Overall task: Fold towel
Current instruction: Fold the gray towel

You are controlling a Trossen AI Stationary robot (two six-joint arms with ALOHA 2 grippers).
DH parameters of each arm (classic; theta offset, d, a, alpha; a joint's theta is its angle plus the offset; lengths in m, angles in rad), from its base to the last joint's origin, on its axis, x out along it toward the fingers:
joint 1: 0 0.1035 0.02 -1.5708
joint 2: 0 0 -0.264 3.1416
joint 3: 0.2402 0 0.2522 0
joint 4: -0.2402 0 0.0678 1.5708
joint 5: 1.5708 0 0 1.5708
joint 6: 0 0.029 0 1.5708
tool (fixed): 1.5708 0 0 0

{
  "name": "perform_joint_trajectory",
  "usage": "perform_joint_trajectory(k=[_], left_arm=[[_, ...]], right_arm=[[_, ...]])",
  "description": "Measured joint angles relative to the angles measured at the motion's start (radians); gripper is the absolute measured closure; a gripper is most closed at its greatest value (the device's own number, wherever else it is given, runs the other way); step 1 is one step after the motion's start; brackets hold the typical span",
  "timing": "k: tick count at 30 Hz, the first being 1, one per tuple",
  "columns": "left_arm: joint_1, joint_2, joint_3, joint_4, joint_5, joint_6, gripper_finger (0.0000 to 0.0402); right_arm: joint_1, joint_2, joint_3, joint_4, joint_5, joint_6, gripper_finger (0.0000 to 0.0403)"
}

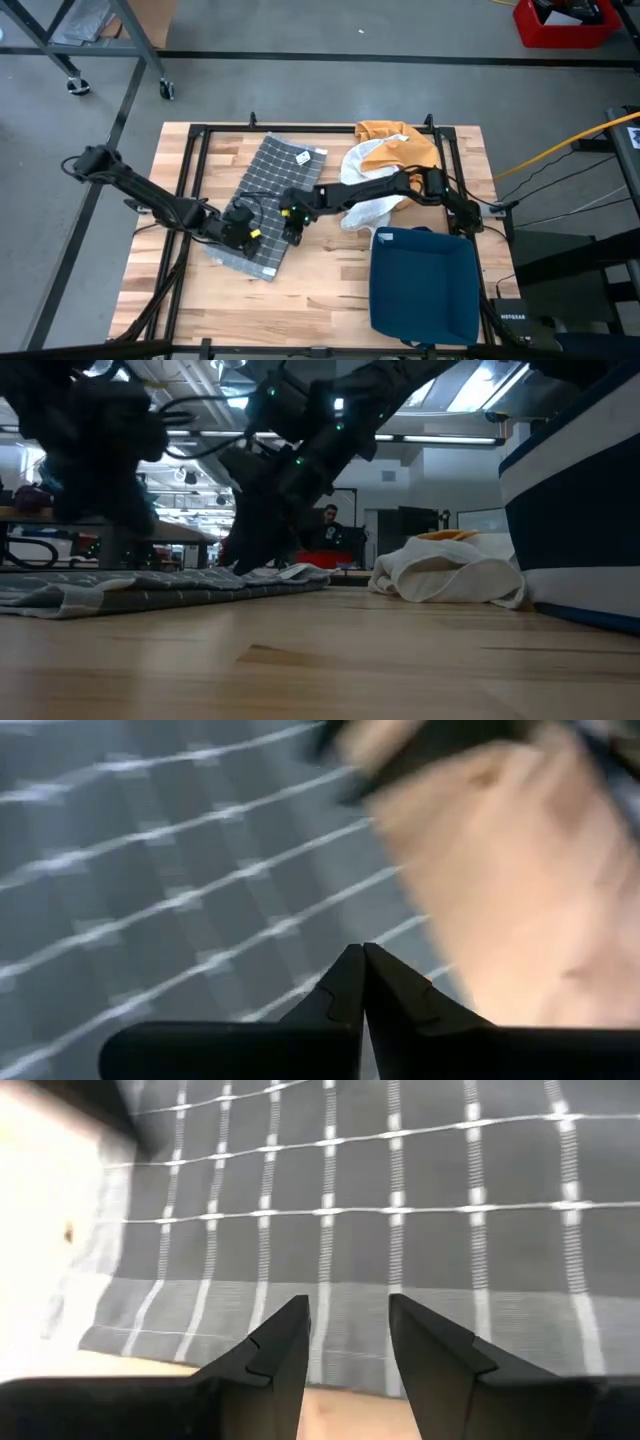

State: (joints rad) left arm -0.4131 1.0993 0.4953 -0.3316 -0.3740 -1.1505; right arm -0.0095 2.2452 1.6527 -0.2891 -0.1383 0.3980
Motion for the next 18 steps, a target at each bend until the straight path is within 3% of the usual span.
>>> perform_joint_trajectory(k=[8,18], left_arm=[[0.002,-0.086,0.0,-0.384,-0.01,-0.124,0.0401],[0.002,-0.041,0.0,-0.499,-0.003,-0.237,0.0401]], right_arm=[[0.081,0.0,0.0,0.0,0.05,0.021,0.0259],[0.115,0.0,0.0,0.004,0.169,0.021,0.0259]])
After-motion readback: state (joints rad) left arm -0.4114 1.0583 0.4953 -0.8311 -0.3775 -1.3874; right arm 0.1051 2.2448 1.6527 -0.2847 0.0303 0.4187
